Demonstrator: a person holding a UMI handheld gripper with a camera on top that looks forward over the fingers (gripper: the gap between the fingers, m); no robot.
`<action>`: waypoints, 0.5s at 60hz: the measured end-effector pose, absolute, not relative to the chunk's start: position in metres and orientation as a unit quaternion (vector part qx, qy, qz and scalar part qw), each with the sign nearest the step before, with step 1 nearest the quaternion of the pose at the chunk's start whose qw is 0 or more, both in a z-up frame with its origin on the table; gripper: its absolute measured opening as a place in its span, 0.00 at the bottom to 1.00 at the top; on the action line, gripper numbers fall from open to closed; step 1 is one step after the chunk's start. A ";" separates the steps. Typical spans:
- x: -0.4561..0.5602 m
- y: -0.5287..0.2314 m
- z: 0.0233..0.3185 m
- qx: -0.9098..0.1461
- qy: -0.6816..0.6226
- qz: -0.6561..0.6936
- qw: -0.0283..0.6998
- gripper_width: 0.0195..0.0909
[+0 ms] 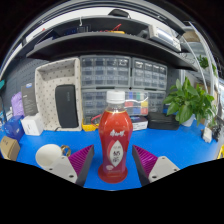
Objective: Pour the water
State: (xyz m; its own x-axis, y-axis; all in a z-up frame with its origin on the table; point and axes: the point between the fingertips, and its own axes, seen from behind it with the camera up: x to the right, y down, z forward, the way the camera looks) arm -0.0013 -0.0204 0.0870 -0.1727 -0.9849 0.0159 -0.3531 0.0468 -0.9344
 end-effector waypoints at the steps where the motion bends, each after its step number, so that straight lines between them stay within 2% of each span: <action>1: -0.006 -0.019 0.087 -0.534 0.628 -0.439 0.358 0.81; 11: -0.057 -0.003 0.098 -0.515 0.647 -0.444 0.345 0.81; 30: -0.122 0.071 0.171 -0.516 0.636 -0.437 0.372 0.80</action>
